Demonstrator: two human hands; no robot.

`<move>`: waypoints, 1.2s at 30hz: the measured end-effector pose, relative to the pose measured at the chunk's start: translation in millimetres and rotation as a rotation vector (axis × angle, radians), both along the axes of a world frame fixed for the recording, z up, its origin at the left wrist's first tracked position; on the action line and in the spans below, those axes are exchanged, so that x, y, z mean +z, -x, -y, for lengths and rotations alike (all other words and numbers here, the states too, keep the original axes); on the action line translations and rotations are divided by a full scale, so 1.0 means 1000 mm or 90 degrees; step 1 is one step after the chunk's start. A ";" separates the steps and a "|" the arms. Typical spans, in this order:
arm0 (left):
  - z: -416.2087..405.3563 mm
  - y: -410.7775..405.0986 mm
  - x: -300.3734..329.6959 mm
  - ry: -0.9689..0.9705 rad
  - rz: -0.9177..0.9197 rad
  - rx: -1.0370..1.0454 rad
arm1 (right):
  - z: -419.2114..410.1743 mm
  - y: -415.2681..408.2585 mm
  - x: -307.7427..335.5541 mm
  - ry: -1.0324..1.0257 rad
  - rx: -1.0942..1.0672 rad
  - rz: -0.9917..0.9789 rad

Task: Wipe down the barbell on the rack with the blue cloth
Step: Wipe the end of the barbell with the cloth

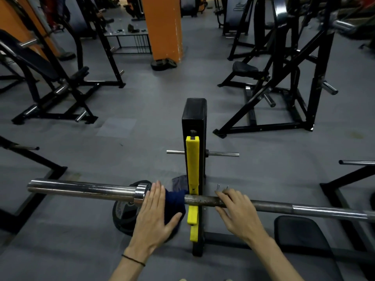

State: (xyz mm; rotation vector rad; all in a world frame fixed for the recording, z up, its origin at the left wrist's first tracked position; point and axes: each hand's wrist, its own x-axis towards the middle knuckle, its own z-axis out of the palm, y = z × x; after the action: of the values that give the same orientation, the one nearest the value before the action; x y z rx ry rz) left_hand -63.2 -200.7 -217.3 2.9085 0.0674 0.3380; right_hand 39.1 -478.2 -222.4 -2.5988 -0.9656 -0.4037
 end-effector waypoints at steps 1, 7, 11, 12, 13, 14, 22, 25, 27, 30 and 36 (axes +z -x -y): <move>-0.001 0.000 0.004 0.007 0.014 -0.007 | -0.004 0.006 0.000 -0.016 0.011 0.005; -0.020 -0.001 0.018 -0.012 0.071 -0.008 | -0.056 0.036 0.009 -0.077 0.089 0.042; -0.050 -0.003 0.015 -0.017 0.064 -0.023 | -0.096 0.052 0.010 -0.078 0.070 0.053; -0.059 -0.005 0.015 -0.025 0.059 -0.029 | -0.107 0.056 0.010 -0.069 0.053 0.051; -0.069 -0.006 0.015 -0.030 0.053 -0.034 | -0.119 0.059 0.011 -0.050 0.035 0.046; -0.079 -0.007 0.014 -0.035 0.050 -0.039 | -0.131 0.062 0.012 -0.025 0.013 0.037; -0.131 -0.004 -0.002 -0.065 0.011 -0.073 | -0.206 0.081 0.001 0.147 -0.163 -0.058; -0.134 -0.006 -0.003 -0.041 0.024 -0.084 | -0.211 0.087 0.000 0.134 -0.197 -0.057; -0.133 -0.007 -0.003 -0.032 0.029 -0.087 | -0.209 0.091 -0.003 0.131 -0.196 -0.037; -0.134 -0.007 -0.004 -0.029 0.036 -0.095 | -0.206 0.095 -0.009 0.137 -0.198 -0.011; -0.136 -0.007 -0.007 -0.030 0.030 -0.108 | -0.209 0.072 -0.007 0.174 -0.185 0.012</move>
State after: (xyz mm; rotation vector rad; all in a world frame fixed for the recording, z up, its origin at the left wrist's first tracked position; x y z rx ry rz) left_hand -55.8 -64.3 -224.3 2.9242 -0.1955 0.3837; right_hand -33.2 -268.8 -229.1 -3.0025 -0.6881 -0.3926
